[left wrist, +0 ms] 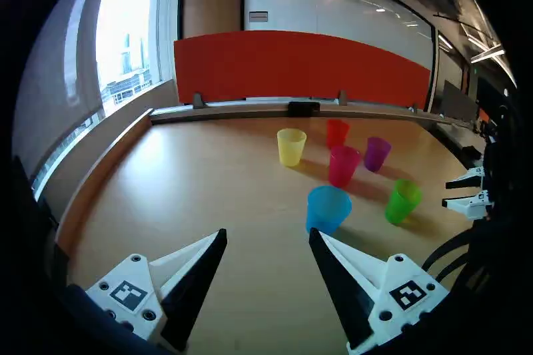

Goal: Pour water

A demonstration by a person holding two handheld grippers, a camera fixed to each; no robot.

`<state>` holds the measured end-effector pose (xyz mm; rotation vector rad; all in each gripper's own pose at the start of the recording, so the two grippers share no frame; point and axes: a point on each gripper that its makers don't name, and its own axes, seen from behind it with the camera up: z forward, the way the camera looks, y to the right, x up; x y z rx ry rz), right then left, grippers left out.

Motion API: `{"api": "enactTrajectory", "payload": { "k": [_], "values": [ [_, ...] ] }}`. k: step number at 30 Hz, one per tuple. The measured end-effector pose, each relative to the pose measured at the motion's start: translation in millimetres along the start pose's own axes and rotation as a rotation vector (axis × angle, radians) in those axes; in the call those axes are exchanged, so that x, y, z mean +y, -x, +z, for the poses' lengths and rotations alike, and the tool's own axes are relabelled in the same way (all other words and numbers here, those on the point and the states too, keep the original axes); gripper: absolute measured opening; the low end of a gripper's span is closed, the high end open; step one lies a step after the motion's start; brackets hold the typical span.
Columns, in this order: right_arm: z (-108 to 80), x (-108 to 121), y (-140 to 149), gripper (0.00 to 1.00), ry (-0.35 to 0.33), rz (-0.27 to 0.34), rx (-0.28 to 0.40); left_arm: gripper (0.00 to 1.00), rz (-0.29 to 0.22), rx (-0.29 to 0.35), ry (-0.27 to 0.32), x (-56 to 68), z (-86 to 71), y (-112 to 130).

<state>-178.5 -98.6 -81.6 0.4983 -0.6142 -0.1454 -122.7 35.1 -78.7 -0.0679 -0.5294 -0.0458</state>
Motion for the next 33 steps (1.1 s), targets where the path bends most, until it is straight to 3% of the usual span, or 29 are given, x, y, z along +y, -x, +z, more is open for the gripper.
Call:
{"api": "enactTrajectory", "payload": {
  "k": [11,20,24,33],
  "values": [
    [-37.2,39,-46,0.91,0.112,0.052,0.142,0.92,-0.011,0.065,-0.047,-12.1,-7.7,-23],
    [-65.0,86,-110,0.91,0.278,0.162,0.352,0.91,-0.004,0.139,-0.047,-19.0,-5.7,-43],
    [-78.7,103,-131,0.91,0.358,0.215,0.427,0.91,-0.011,0.18,-0.048,-28.8,-1.3,-49],
    [-102.6,110,-148,0.9,0.476,0.251,0.508,0.91,0.007,0.305,-0.034,-46.9,7.4,-69]
  ]
}}
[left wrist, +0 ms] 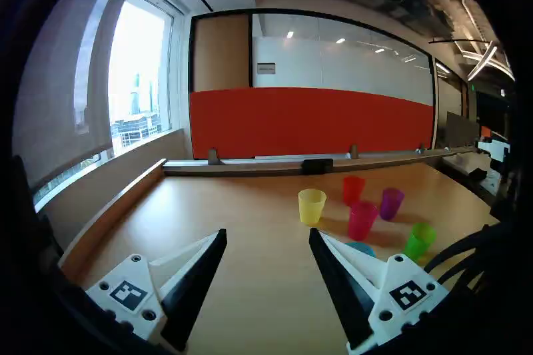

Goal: Pour water

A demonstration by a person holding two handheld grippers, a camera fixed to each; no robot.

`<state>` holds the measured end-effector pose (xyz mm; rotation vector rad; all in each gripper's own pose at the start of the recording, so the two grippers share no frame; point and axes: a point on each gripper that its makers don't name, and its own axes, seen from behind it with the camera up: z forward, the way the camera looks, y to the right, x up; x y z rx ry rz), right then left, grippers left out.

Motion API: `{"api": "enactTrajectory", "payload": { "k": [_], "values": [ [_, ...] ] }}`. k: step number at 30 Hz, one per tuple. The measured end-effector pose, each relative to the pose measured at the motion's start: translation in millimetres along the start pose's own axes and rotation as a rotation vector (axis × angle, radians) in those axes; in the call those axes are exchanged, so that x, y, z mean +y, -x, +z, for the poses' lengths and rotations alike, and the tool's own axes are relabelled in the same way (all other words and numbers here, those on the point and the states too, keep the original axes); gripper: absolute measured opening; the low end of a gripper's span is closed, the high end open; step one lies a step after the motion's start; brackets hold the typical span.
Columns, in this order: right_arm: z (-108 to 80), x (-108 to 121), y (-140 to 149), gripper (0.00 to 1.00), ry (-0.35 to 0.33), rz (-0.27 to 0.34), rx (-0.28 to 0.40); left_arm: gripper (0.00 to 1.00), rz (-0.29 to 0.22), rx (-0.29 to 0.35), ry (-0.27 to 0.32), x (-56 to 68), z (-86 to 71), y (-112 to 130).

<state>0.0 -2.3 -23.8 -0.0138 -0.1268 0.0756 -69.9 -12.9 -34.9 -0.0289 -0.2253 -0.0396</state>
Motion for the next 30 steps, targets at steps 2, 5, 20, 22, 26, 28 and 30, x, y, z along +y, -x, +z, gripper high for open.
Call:
{"api": "enactTrajectory", "payload": {
  "k": [2,5,20,22,26,28,30],
  "values": [
    [-2.1,-1,0,0.9,0.005,0.01,0.005,0.91,0.006,0.029,-0.002,-2.3,4.7,-5],
    [-3.8,1,3,0.9,0.016,0.014,0.001,0.91,0.021,0.076,-0.014,-5.2,12.3,-13],
    [-7.9,29,8,0.9,0.099,-0.008,0.016,0.91,0.062,0.201,-0.086,-10.7,28.2,-3],
    [-6.7,30,7,0.9,0.109,-0.009,0.018,0.91,0.061,0.208,-0.097,-12.3,29.5,1],
    [-3.8,31,7,0.9,0.125,0.002,0.02,0.91,0.063,0.223,-0.112,-14.1,31.9,10],
    [-3.3,32,7,0.9,0.134,0.006,0.021,0.91,0.061,0.229,-0.115,-13.9,33.5,13],
    [-3.4,34,7,0.9,0.143,0.007,0.024,0.91,0.056,0.237,-0.117,-12.9,35.2,16]
  ]
}}
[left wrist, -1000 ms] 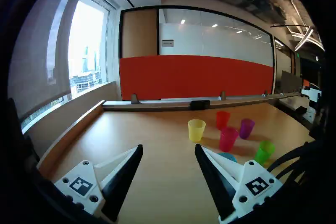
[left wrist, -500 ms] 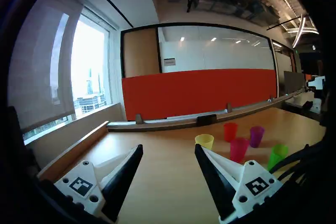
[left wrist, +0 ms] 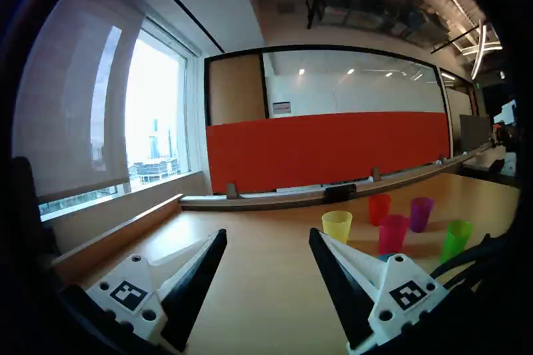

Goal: Pour water

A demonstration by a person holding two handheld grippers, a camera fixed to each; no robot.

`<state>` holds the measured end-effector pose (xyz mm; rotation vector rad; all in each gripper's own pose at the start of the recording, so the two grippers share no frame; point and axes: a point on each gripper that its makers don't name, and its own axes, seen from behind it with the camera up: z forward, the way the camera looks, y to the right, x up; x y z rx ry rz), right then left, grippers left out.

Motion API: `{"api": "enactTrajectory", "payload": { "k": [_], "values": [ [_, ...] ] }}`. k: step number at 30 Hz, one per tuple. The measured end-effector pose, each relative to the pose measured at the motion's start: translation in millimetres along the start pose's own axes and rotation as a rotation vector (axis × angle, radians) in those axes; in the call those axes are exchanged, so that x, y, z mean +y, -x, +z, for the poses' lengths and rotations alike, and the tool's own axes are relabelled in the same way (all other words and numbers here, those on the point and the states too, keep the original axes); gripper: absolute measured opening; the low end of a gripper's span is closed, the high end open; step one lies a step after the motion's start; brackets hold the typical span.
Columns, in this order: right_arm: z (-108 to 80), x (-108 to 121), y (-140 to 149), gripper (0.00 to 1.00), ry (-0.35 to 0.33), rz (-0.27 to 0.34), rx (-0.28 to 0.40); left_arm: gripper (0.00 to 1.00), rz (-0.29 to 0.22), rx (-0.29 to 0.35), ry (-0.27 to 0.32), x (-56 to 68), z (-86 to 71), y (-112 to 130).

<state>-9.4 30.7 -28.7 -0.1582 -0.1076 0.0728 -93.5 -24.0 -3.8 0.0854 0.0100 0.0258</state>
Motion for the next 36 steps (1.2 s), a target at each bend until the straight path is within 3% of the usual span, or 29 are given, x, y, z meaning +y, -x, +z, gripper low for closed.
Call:
{"api": "enactTrajectory", "payload": {
  "k": [14,24,36],
  "values": [
    [-7.7,8,0,0.9,0.023,-0.003,0.03,0.91,-0.068,0.028,-0.004,17.6,1.1,26],
    [-11.8,10,0,0.9,0.007,-0.003,0.047,0.91,-0.077,0.01,-0.006,21.3,5.3,45],
    [-13.6,16,-2,0.9,0.006,-0.011,0.054,0.91,-0.08,0.012,0.001,22.9,5.5,46]
  ]
}}
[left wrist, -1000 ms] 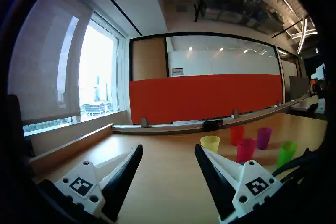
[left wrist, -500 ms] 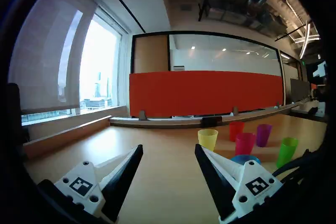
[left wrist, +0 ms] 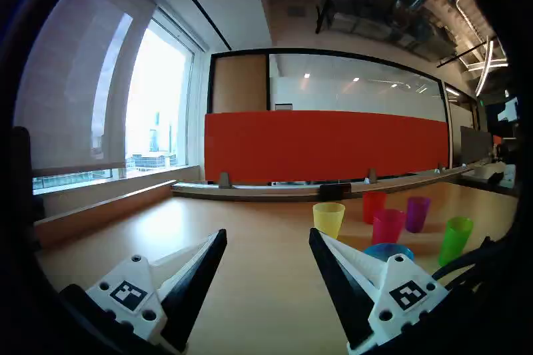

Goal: Pour water

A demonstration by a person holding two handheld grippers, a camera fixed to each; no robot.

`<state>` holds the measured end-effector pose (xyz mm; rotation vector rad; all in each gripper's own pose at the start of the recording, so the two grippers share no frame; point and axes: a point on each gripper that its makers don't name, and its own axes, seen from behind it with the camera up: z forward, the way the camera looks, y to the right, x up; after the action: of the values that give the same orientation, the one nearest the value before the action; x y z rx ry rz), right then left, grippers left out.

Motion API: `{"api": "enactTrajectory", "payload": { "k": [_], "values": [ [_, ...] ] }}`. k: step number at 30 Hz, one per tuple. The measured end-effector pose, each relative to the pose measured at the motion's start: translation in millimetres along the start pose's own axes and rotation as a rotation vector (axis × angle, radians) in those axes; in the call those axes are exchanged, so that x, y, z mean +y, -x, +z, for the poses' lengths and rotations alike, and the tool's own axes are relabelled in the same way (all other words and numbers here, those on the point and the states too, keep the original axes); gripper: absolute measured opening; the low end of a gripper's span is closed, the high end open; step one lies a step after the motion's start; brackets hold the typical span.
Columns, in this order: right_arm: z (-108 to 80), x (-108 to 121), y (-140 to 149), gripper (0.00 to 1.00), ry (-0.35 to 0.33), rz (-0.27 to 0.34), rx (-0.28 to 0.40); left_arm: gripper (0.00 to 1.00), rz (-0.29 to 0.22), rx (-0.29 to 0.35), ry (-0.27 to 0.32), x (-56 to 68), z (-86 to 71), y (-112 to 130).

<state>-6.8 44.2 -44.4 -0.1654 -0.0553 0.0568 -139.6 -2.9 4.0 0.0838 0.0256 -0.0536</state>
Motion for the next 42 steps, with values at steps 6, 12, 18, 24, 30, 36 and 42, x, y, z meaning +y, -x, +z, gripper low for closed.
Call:
{"api": "enactTrajectory", "payload": {
  "k": [6,12,18,24,30,36,42],
  "values": [
    [-1.0,1,2,0.9,0.0,0.001,0.002,0.91,0.0,0.0,0.0,-1.0,-0.6,0],
    [-0.8,0,1,0.9,-0.002,0.005,0.0,0.91,0.0,0.0,0.004,-0.7,-0.3,0],
    [0.3,-3,0,0.9,-0.016,0.003,0.008,0.92,0.001,-0.001,0.003,-0.8,-0.2,1],
    [4.5,-4,-3,0.9,-0.03,0.005,0.026,0.92,0.0,-0.001,0.003,-0.3,-0.1,1],
    [10.1,-9,-2,0.9,-0.046,0.005,0.043,0.92,0.001,-0.001,0.003,-0.6,0.2,3],
    [19.0,-12,-4,0.9,-0.065,0.008,0.071,0.92,0.001,-0.001,0.003,-0.7,0.8,3],
    [28.7,-15,1,0.91,-0.086,0.022,0.096,0.92,0.001,0.0,0.003,-1.0,1.0,3]
  ]
}}
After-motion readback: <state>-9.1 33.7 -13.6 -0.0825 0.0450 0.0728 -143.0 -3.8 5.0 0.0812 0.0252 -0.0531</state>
